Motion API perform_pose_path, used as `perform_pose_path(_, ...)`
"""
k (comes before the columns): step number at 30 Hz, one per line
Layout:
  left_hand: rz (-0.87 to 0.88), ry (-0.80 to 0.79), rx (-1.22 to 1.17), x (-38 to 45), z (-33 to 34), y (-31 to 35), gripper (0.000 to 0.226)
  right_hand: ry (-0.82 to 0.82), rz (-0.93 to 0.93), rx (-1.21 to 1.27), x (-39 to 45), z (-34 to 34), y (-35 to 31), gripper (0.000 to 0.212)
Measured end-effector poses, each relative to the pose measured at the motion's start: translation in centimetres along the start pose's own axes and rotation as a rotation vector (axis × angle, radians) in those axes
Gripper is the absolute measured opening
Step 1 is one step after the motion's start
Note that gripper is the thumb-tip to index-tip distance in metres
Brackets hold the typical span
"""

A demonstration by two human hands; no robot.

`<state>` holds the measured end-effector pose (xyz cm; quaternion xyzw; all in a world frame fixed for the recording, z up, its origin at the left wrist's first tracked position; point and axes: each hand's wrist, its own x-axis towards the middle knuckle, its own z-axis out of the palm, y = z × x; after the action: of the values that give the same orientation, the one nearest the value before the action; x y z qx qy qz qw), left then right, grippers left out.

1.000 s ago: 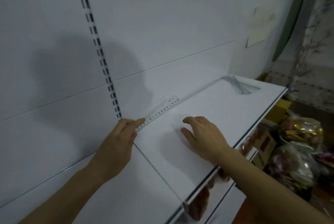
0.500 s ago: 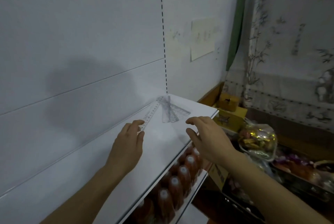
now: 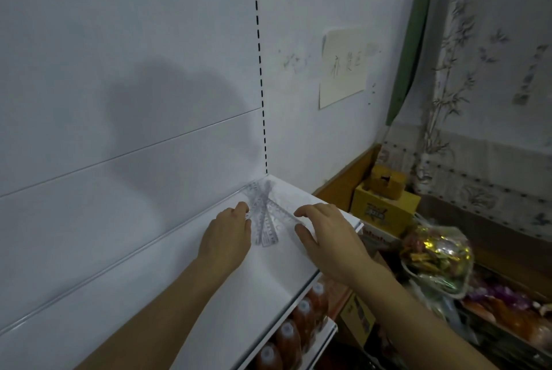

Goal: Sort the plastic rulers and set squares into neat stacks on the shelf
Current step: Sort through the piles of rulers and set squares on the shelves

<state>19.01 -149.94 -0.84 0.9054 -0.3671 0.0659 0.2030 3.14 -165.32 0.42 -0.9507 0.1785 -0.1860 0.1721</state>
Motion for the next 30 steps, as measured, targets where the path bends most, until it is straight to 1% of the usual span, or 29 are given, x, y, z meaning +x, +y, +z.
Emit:
perform_pose_path(4,0.022,-0.031,0.133,0.6,0.2,0.1,0.025,-0.018,-0.017,-0.02,2.0,0.1,0.5,0.031)
perform_pose_path(8,0.009,-0.045,0.166,0.2,-0.5,0.1,0.034,-0.032,-0.05,-0.033,2.7,-0.1,0.1,0.031)
perform_pose_path(14,0.042,-0.059,0.092,-1.6,-2.6,-1.8,0.047,-0.086,-0.105,-0.071,0.7,-1.4,-1.3,0.036)
perform_pose_path(16,0.065,-0.036,0.073,-3.0,-3.7,-2.8,0.052,-0.105,-0.124,-0.089,-0.3,-1.8,-2.0,0.039)
perform_pose_path(19,0.067,0.003,0.054,-5.9,-5.8,-4.3,0.053,-0.128,-0.162,-0.095,-1.6,-1.5,-3.7,0.044)
perform_pose_path(23,-0.014,0.025,0.074,-11.8,-9.3,-7.9,0.054,-0.142,-0.27,-0.057,-3.5,0.7,-8.4,0.044)
perform_pose_path(26,-0.108,0.064,0.11,-17.5,-12.6,-11.6,0.057,-0.166,-0.369,0.0,-5.0,2.9,-14.0,0.043)
perform_pose_path(30,-0.257,0.143,0.16,-25.8,-18.2,-17.1,0.067,-0.222,-0.551,-0.001,-6.5,4.8,-23.2,0.046)
